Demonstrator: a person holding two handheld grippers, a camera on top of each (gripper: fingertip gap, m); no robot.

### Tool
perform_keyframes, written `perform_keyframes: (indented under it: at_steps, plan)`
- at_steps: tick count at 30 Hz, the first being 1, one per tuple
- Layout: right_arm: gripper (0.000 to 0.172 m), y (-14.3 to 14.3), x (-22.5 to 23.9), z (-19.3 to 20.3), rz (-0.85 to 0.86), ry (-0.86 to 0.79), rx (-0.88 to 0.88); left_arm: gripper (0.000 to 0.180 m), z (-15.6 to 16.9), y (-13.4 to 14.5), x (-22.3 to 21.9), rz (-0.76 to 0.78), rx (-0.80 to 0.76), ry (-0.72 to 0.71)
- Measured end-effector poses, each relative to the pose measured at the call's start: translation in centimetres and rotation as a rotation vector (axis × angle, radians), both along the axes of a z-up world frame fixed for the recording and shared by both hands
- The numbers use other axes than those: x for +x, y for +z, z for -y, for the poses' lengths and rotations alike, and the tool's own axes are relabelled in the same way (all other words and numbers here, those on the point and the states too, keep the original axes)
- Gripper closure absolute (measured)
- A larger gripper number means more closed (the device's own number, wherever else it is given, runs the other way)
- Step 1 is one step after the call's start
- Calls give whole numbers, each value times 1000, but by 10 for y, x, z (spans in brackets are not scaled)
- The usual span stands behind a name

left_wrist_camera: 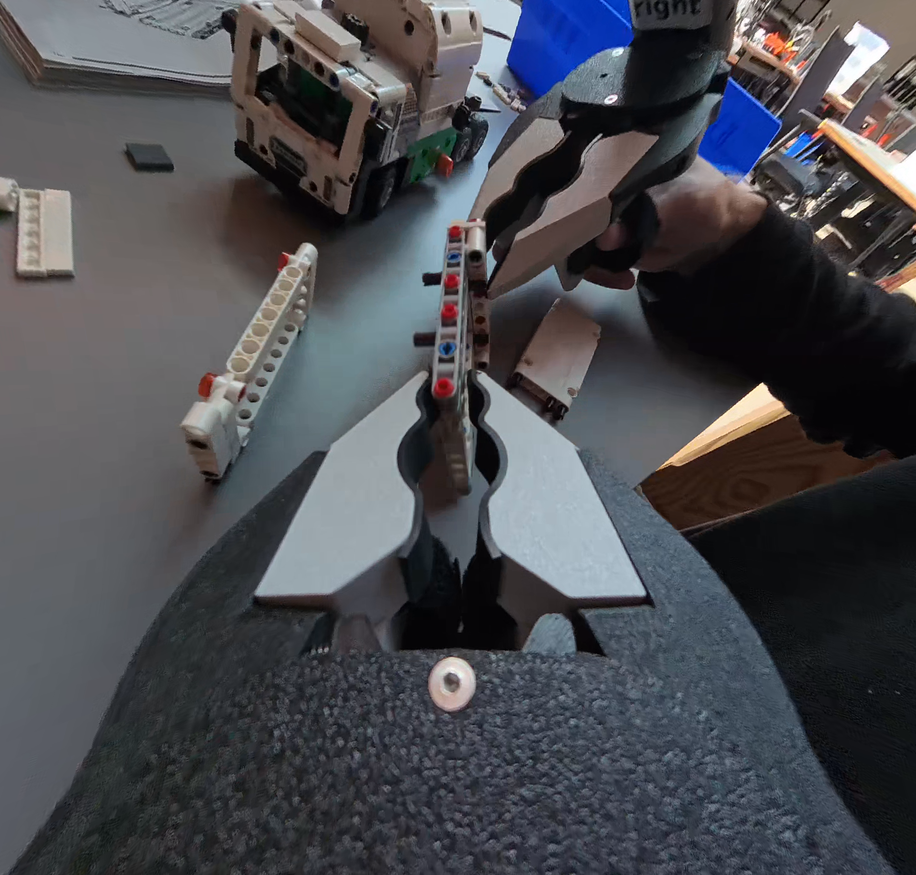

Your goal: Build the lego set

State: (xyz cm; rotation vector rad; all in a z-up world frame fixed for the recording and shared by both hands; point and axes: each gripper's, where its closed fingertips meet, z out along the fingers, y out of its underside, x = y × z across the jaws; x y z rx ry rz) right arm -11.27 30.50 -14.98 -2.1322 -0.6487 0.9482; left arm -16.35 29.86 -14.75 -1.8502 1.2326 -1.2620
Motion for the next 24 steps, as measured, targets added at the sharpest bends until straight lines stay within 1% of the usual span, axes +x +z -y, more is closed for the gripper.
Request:
perform_keyframes:
  at_steps: [1, 3, 5, 6, 7, 10, 12, 14, 16, 19, 20, 22, 24]
  plan:
    - [153, 2, -5, 1, 7, 10, 25, 173, 1, -1, 3, -9, 31, -6]
    - [153, 1, -9, -1, 86, 3, 91, 174, 2, 1, 7, -3, 118, -5]
    - [153, 2, -7, 0, 162, 2, 156, 174, 3, 1, 7, -37, 256, -26]
    - [152, 2, -6, 4, 185, 27, 168, 174, 3, 1, 7, -59, 339, -42]
    - [152, 3, -5, 7, 200, 50, 167, 174, 3, 2, 7, -74, 438, -50]
    - [137, 12, 1, 18, 177, 107, 147, 174, 0, 6, 7, -151, 791, -69]
    - [126, 20, 3, 22, 119, 125, 128, 174, -1, 5, 9, -211, 1021, -84]
    - [126, 29, -2, 22, 75, 133, 152, 174, 1, 2, 14, -239, 1194, -110]
    - [133, 29, -10, 22, 134, 149, 254, 174, 3, -1, 20, -257, 1314, -131]
    - [144, 10, -14, 21, 351, 171, 355, 174, 4, -4, 24, -281, 1425, -147]
    - [146, 6, -15, 23, 394, 180, 381, 174, 2, -4, 25, -294, 1452, -146]
    - [152, 6, -14, 23, 419, 177, 410, 174, 1, -5, 24, -300, 1510, -152]
    - [155, 2, -13, 26, 407, 195, 368, 174, 3, -6, 24, -301, 1537, -157]
